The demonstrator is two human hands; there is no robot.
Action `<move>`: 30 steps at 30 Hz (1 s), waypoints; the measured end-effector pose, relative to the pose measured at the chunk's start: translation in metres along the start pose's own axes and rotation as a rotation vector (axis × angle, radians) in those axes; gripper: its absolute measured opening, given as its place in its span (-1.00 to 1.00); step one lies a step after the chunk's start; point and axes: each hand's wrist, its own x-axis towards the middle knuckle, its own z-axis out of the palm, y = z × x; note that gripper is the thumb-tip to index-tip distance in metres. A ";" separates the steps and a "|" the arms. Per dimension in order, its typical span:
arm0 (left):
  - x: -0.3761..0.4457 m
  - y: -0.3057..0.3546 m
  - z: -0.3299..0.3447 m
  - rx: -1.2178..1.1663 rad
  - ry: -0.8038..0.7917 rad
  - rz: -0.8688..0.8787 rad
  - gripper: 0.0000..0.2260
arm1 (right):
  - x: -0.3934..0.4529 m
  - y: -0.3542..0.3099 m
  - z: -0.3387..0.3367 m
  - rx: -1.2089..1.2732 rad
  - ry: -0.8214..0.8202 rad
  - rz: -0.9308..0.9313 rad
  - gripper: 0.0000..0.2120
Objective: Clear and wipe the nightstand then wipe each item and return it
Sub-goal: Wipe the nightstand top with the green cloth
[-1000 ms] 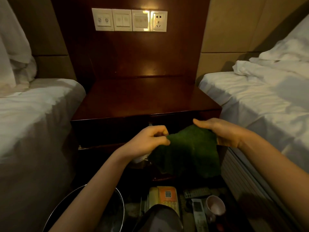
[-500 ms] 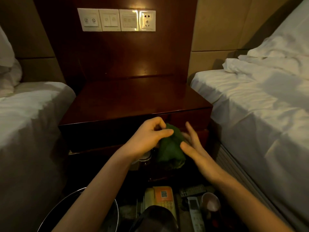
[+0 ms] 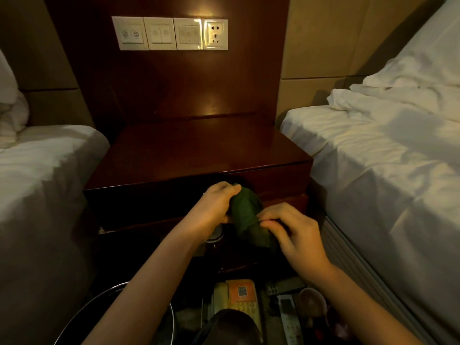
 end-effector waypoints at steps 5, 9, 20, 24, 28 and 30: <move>-0.007 -0.003 0.000 -0.041 -0.171 0.046 -0.67 | 0.014 0.003 0.000 0.804 0.070 0.814 -0.87; -0.008 -0.011 0.003 0.133 -0.227 0.099 -0.32 | 0.014 0.011 -0.005 0.934 0.028 1.200 -0.83; -0.001 -0.006 0.025 0.324 -0.258 0.224 -0.44 | -0.001 0.022 -0.026 0.861 -0.168 0.871 -0.37; 0.011 0.008 0.020 0.442 -0.317 0.197 -0.49 | 0.009 0.027 -0.028 0.749 -0.158 0.908 -0.67; 0.033 0.022 -0.008 0.543 -0.129 0.323 -0.55 | 0.059 0.043 -0.052 0.482 0.181 0.856 -0.87; 0.049 0.022 -0.021 0.715 0.104 0.478 -0.62 | 0.093 0.062 -0.068 -0.053 0.247 0.675 -0.93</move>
